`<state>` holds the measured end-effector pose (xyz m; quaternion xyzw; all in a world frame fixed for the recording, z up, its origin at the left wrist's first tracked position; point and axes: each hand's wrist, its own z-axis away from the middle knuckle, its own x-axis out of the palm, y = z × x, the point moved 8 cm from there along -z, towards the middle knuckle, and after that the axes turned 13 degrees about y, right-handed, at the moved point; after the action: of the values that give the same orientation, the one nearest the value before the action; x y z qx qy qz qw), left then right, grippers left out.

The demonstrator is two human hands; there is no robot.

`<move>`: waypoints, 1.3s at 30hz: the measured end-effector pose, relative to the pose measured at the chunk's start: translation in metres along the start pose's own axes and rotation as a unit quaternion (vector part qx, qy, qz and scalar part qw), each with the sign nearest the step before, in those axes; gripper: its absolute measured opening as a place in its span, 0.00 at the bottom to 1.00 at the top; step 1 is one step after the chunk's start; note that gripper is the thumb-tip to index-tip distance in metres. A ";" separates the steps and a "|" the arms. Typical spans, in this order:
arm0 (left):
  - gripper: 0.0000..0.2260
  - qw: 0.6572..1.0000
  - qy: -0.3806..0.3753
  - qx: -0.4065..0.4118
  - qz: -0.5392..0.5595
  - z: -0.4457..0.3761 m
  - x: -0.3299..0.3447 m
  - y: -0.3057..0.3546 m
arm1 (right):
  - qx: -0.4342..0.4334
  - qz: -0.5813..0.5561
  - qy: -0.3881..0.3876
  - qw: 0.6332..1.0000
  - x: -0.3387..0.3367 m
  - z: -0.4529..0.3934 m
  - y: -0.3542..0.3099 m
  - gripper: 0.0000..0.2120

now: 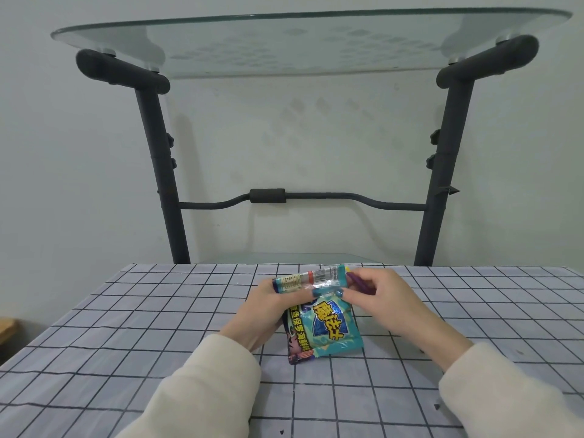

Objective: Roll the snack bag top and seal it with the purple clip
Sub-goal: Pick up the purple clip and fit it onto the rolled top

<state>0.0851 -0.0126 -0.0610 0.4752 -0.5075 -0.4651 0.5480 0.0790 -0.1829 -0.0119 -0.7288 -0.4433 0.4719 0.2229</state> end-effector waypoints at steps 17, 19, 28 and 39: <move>0.05 0.996 0.041 0.077 0.001 -0.005 -0.016 0.010 | -0.070 0.125 -0.082 0.986 0.001 0.006 -0.021 0.15; 0.05 0.996 0.038 0.084 -0.009 -0.003 -0.014 0.010 | -0.083 0.130 -0.086 0.984 0.003 0.007 -0.022 0.14; 0.05 0.994 0.030 0.100 -0.025 0.000 -0.011 0.013 | -0.078 0.137 -0.094 0.983 0.003 0.005 -0.018 0.13; 0.05 0.995 0.028 0.090 -0.046 0.000 -0.011 0.010 | -0.077 0.139 -0.115 0.980 0.003 0.006 -0.015 0.11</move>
<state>0.0847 -0.0010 -0.0524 0.5577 -0.5096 -0.4289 0.4952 0.0678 -0.1731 -0.0045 -0.7392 -0.3951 0.5435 0.0455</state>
